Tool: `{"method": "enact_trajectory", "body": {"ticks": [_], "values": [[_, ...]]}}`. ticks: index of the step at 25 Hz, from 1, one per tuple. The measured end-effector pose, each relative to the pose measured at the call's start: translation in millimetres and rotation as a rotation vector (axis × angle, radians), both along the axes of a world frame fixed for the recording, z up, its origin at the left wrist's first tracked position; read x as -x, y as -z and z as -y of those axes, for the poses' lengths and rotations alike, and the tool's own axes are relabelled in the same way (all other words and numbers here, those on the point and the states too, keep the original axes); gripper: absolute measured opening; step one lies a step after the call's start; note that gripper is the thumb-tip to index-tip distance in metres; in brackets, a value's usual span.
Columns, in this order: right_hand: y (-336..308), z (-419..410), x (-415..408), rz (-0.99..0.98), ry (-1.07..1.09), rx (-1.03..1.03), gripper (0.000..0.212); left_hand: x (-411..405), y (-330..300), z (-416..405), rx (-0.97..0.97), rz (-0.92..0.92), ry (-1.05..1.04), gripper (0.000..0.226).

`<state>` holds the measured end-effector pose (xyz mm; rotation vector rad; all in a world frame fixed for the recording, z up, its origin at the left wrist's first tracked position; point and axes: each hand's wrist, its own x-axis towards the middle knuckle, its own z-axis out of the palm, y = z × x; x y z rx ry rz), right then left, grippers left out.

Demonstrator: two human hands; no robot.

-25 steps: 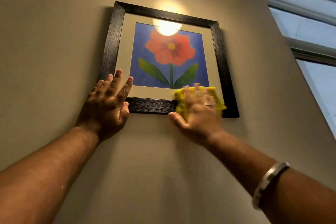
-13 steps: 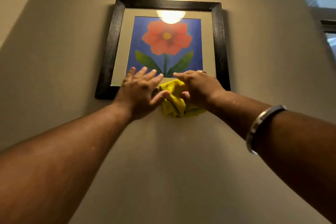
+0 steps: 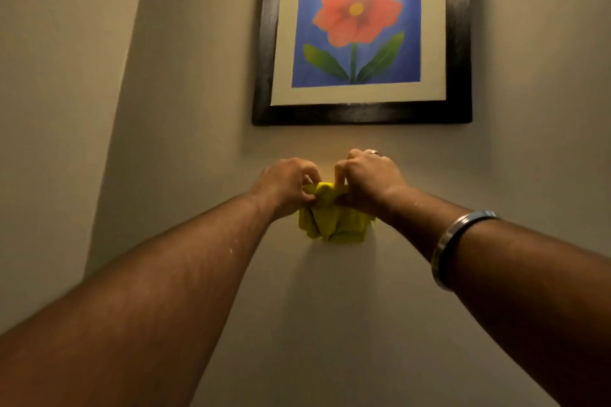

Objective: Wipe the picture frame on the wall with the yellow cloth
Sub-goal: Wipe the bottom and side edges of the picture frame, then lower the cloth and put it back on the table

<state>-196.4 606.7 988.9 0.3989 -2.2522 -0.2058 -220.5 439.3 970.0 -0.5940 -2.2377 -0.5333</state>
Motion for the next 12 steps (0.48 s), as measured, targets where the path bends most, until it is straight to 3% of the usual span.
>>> {"method": "enact_trajectory", "body": {"ticks": [3,6,12], "values": [[57,62,7,0.337,-0.091,0.039,0.037,-10,56,71,0.002,0.126,-0.031,0.017],[123,140,16,0.448,-0.174,0.009,0.044,-21,127,154,-0.148,0.308,-0.036,0.017],[320,330,39,0.945,-0.458,-0.077,0.024,-47,335,352,-0.337,0.697,-0.166,0.019]]}}
